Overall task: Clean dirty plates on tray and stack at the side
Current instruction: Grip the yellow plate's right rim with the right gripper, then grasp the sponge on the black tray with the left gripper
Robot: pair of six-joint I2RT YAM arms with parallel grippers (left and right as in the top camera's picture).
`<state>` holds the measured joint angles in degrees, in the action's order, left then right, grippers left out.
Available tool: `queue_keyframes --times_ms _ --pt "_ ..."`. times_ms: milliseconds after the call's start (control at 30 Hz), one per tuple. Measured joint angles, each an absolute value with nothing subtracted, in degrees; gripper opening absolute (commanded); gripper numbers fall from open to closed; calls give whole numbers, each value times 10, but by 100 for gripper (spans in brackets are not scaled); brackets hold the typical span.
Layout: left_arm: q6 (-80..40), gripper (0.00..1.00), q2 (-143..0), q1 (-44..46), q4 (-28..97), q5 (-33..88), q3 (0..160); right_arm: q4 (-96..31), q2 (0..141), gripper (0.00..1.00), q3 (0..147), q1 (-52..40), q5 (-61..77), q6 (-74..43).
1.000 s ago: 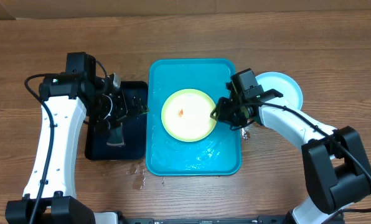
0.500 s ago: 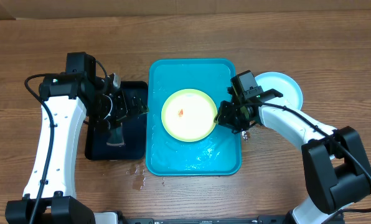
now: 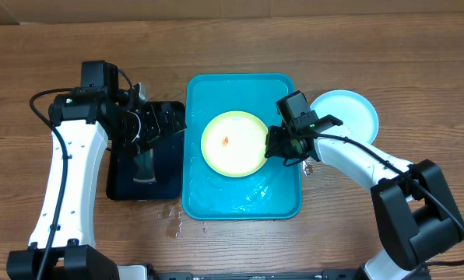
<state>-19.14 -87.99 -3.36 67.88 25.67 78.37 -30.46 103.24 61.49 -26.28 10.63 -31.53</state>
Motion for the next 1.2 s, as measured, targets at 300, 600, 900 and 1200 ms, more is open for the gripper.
queue_keyframes --times_ms 300,600,900,1200 --pt "-196 51 -880 -1 680 119 768 -305 1032 9 615 -263 98 -315" --pt "-252 52 -880 14 641 -3 696 -304 1032 9 615 -263 98 -315" --pt "-269 45 -880 14 535 -55 594 -304 1032 9 615 -263 96 -315" --pt "-267 42 -880 14 458 -89 547 -304 1032 9 615 -263 96 -315"
